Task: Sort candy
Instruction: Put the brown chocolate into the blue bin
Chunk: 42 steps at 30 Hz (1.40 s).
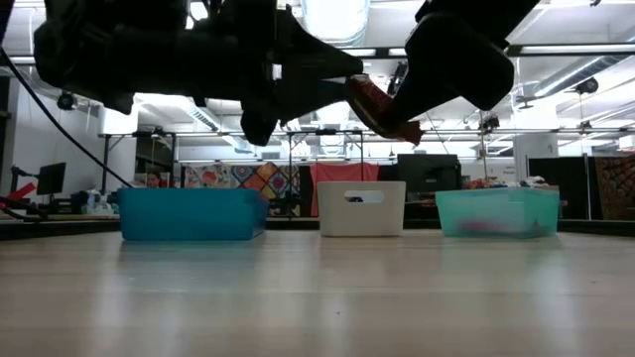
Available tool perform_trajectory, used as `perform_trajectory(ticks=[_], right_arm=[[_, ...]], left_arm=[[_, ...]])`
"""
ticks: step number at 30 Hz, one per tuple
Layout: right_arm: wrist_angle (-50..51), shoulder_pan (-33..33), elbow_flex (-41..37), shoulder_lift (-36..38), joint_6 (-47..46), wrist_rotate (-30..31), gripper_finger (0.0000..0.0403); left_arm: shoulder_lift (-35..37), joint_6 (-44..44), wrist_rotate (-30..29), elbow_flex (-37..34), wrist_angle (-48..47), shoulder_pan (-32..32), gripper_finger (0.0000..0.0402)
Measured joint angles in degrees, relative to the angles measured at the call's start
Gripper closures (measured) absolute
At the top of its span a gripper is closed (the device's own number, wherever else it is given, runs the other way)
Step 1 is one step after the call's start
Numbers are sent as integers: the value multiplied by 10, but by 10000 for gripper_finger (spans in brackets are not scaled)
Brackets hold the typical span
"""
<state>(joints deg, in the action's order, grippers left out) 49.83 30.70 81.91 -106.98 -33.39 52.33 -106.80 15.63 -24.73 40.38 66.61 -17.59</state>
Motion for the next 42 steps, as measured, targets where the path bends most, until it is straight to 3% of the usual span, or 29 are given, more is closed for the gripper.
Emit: perform_trajectory(ticks=[8, 21, 25, 33, 37, 42], right_arm=[[-9, 0, 0, 0, 0, -4, 367], [-7, -1, 6, 18, -28, -18, 267], [-5, -2, 12, 35, -30, -20, 250], [0, -20, 12, 72, -18, -18, 241], [1, -34, 12, 82, -2, -17, 243], [3, -43, 12, 83, 1, -18, 239]], left_arm=[[0, -14, -2, 0, 5, 0, 390], [34, -53, -2, 0, -15, 8, 401], [85, -57, -4, 0, -119, 28, 401], [247, -55, -48, 0, -427, 78, 402], [341, -44, -54, 0, -581, 119, 402], [434, -23, -70, 0, -696, 189, 401]])
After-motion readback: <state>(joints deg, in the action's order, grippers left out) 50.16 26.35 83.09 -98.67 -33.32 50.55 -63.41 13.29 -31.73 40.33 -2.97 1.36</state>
